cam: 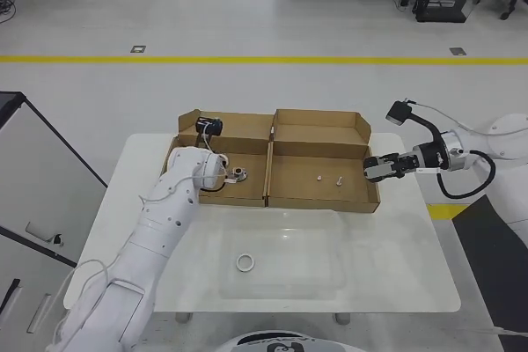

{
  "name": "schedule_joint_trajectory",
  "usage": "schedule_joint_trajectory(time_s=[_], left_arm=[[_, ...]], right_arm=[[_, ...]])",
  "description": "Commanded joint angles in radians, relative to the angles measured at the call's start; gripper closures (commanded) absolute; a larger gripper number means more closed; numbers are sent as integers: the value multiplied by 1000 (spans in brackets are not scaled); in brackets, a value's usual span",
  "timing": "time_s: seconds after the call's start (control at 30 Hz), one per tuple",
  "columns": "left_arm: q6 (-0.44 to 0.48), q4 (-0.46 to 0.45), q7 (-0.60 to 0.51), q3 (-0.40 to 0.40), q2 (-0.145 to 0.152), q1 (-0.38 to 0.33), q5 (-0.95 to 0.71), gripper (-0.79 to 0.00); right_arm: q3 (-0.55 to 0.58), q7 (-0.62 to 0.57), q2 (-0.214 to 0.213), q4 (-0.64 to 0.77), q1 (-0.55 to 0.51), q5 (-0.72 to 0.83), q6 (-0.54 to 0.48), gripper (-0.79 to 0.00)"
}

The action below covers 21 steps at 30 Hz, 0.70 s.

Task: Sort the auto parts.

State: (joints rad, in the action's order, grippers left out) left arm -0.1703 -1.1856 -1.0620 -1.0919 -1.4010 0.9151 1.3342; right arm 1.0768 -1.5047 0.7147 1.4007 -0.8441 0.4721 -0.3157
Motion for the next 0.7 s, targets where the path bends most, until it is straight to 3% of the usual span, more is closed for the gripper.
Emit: schedule_joint_trajectory(time_s=[0.0, 0.67], left_arm=[[19, -4, -19, -3, 3, 9, 9, 0], [16, 41, -18, 32, -7, 28, 70, 0]], right_arm=[[0, 0, 0, 0, 0, 0, 0, -785], [0, 0, 0, 0, 0, 0, 0, -785]])
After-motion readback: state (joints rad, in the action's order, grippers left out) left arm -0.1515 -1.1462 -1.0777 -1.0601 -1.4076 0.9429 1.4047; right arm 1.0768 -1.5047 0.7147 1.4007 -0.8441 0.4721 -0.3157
